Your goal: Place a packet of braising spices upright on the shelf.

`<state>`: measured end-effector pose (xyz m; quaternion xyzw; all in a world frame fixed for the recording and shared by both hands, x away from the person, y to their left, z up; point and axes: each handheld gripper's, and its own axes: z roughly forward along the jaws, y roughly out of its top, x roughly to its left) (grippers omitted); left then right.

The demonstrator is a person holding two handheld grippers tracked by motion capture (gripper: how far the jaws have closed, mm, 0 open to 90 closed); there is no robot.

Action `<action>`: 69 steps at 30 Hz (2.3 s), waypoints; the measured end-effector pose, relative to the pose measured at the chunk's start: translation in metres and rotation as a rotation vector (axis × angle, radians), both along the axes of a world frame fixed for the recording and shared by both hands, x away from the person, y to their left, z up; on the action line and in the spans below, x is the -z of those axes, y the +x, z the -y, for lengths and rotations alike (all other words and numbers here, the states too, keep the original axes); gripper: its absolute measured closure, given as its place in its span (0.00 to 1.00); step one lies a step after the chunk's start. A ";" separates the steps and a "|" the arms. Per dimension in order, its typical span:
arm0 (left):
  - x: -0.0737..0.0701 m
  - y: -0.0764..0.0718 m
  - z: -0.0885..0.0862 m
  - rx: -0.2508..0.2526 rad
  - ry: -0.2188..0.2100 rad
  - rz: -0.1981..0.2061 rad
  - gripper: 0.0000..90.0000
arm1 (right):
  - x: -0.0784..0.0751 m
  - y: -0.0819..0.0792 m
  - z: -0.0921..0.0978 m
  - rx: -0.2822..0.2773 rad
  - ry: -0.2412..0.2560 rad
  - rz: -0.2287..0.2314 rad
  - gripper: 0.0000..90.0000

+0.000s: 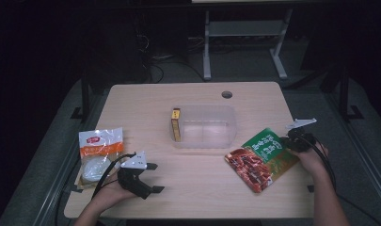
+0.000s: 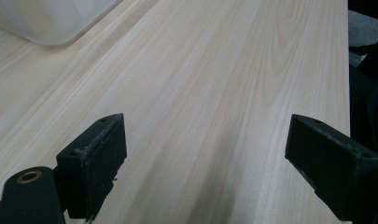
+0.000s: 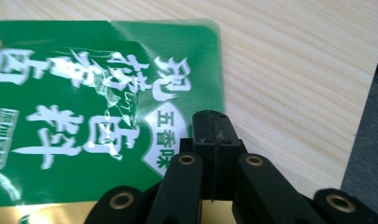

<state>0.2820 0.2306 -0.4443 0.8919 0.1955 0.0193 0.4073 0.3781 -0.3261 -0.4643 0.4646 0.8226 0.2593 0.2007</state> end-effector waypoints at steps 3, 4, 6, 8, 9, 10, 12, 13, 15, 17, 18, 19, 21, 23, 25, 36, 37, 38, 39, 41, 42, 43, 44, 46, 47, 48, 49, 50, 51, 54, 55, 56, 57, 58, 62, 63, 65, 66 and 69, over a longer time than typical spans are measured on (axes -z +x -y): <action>0.000 -0.001 -0.002 -0.006 -0.002 0.001 0.13 | 0.000 0.000 0.002 -0.008 0.010 -0.002 1.00; 0.000 -0.001 -0.002 -0.007 -0.003 0.001 0.13 | 0.000 0.000 0.002 -0.010 0.016 -0.010 1.00; 0.000 -0.002 -0.002 -0.008 -0.004 -0.001 0.13 | -0.001 -0.002 0.003 -0.020 0.030 -0.019 1.00; 0.000 -0.002 -0.002 -0.005 -0.005 -0.001 0.13 | -0.001 -0.004 0.002 -0.029 0.030 -0.023 1.00; 0.000 -0.002 -0.002 -0.005 -0.006 0.000 0.13 | -0.001 -0.005 0.002 -0.035 0.034 -0.030 1.00; 0.000 -0.002 -0.002 -0.005 -0.005 0.000 0.13 | -0.001 -0.006 0.001 -0.046 0.035 -0.032 1.00; 0.000 -0.002 -0.002 -0.005 -0.006 -0.001 0.13 | -0.002 -0.010 -0.001 -0.058 0.038 -0.038 1.00; 0.000 -0.002 -0.002 -0.005 -0.006 -0.001 0.13 | -0.002 -0.010 -0.001 -0.058 0.038 -0.038 1.00; -0.001 -0.002 -0.003 -0.006 -0.001 0.004 0.13 | -0.003 -0.016 -0.004 -0.084 0.041 -0.053 1.00; -0.001 -0.002 -0.003 -0.007 -0.004 0.011 0.13 | -0.003 -0.020 -0.007 -0.101 0.050 -0.063 1.00; -0.001 -0.003 -0.004 -0.007 -0.004 0.013 0.13 | -0.004 -0.023 -0.009 -0.108 0.047 -0.066 1.00; -0.001 -0.003 -0.004 -0.013 -0.009 0.010 0.13 | -0.004 -0.025 -0.010 -0.116 0.047 -0.071 1.00; -0.001 -0.004 -0.004 -0.017 -0.009 0.009 0.13 | -0.004 -0.029 -0.013 -0.126 0.048 -0.082 1.00; -0.003 -0.005 -0.005 -0.026 -0.020 0.012 0.13 | -0.005 -0.035 -0.022 -0.166 0.041 -0.088 1.00; -0.003 -0.004 -0.006 -0.021 -0.014 0.016 0.13 | -0.007 -0.041 -0.031 -0.189 0.036 -0.104 1.00; -0.002 -0.004 -0.005 -0.017 -0.005 0.007 0.13 | -0.008 -0.055 -0.079 -0.382 0.046 -0.139 1.00; -0.002 -0.004 -0.005 -0.017 -0.006 0.007 0.13 | -0.008 -0.055 -0.082 -0.399 0.048 -0.141 1.00; -0.002 -0.004 -0.005 -0.017 -0.006 0.007 0.13 | -0.008 -0.055 -0.082 -0.399 0.048 -0.141 1.00; -0.002 -0.004 -0.005 -0.017 -0.005 0.008 0.13 | -0.008 -0.056 -0.089 -0.423 0.048 -0.147 1.00; -0.002 -0.004 -0.004 -0.011 0.000 0.012 0.13 | -0.009 -0.060 -0.105 -0.473 0.050 -0.162 1.00; -0.001 -0.004 -0.004 -0.012 -0.003 0.009 0.13 | -0.009 -0.061 -0.111 -0.491 0.049 -0.162 1.00; -0.001 -0.004 -0.003 -0.010 -0.001 0.008 0.13 | -0.009 -0.062 -0.115 -0.503 0.052 -0.162 1.00; -0.001 -0.005 -0.002 -0.006 0.003 0.007 0.13 | -0.009 -0.063 -0.121 -0.521 0.047 -0.165 1.00; 0.000 -0.005 0.001 0.004 0.007 0.007 0.13 | -0.009 -0.065 -0.130 -0.554 0.038 -0.161 1.00; 0.000 -0.006 0.002 0.007 0.007 0.006 0.13 | -0.009 -0.065 -0.134 -0.570 0.037 -0.159 1.00; 0.001 -0.006 0.003 0.010 0.008 0.007 0.13 | -0.009 -0.066 -0.139 -0.582 0.043 -0.163 1.00; 0.001 -0.006 0.004 0.017 0.012 0.010 0.13 | -0.009 -0.066 -0.141 -0.593 0.043 -0.162 1.00; 0.002 -0.006 0.005 0.014 0.006 0.002 0.13 | -0.009 -0.067 -0.146 -0.609 0.045 -0.161 1.00; 0.002 -0.006 0.005 0.014 0.006 0.002 0.13 | -0.009 -0.067 -0.146 -0.609 0.045 -0.161 1.00; 0.002 -0.007 0.008 0.020 0.006 0.003 0.13 | -0.008 -0.069 -0.157 -0.649 0.038 -0.148 1.00; 0.002 -0.006 0.009 0.026 0.009 0.009 0.13 | -0.008 -0.069 -0.158 -0.648 0.039 -0.146 1.00; 0.002 -0.006 0.010 0.030 0.014 0.009 0.13 | -0.009 -0.069 -0.158 -0.651 0.036 -0.142 1.00; 0.002 -0.006 0.010 0.030 0.014 0.009 0.13 | -0.010 -0.070 -0.156 -0.643 0.042 -0.138 1.00; 0.002 -0.005 0.014 0.039 0.019 0.009 0.13 | -0.013 -0.070 -0.153 -0.629 0.064 -0.128 0.97; 0.002 -0.005 0.022 0.051 0.021 0.006 0.13 | -0.021 -0.076 -0.144 -0.569 0.128 -0.120 0.81; 0.002 -0.004 0.027 0.059 0.026 0.014 0.13 | -0.022 -0.077 -0.143 -0.558 0.141 -0.117 0.77; 0.002 -0.002 0.032 0.070 0.031 0.020 0.13 | -0.024 -0.081 -0.138 -0.525 0.149 -0.096 0.71; 0.002 -0.001 0.035 0.075 0.035 0.024 0.13 | -0.025 -0.082 -0.136 -0.517 0.152 -0.081 0.66; 0.003 0.005 0.042 0.082 0.028 0.020 0.13 | -0.026 -0.086 -0.127 -0.464 0.165 -0.060 0.55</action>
